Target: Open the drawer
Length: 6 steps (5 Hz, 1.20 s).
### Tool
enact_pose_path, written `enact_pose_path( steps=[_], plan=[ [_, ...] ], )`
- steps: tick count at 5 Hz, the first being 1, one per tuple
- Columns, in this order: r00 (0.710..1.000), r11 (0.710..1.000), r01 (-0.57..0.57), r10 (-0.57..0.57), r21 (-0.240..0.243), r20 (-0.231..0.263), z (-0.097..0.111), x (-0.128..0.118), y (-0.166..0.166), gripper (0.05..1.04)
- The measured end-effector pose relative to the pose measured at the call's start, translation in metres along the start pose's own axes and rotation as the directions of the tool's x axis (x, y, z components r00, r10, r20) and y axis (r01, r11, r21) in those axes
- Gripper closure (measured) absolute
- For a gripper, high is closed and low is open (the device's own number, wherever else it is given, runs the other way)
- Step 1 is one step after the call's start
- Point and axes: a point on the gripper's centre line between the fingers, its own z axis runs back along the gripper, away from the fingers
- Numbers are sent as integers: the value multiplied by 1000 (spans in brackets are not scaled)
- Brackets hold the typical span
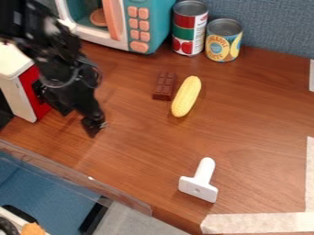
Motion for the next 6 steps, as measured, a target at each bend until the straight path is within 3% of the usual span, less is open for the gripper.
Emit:
enact_pose_path(
  steps=[2,3,5,6],
  plan=[
    [999,994,-40,39,98,15,-15,32,22,83],
    [999,992,-49,47,119,23,-14,36,27,83],
    [998,988,-50,55,145,-29,-35,27,28,83],
    [997,988,-51,58,146,-47,-42,24,27,133]
  ],
)
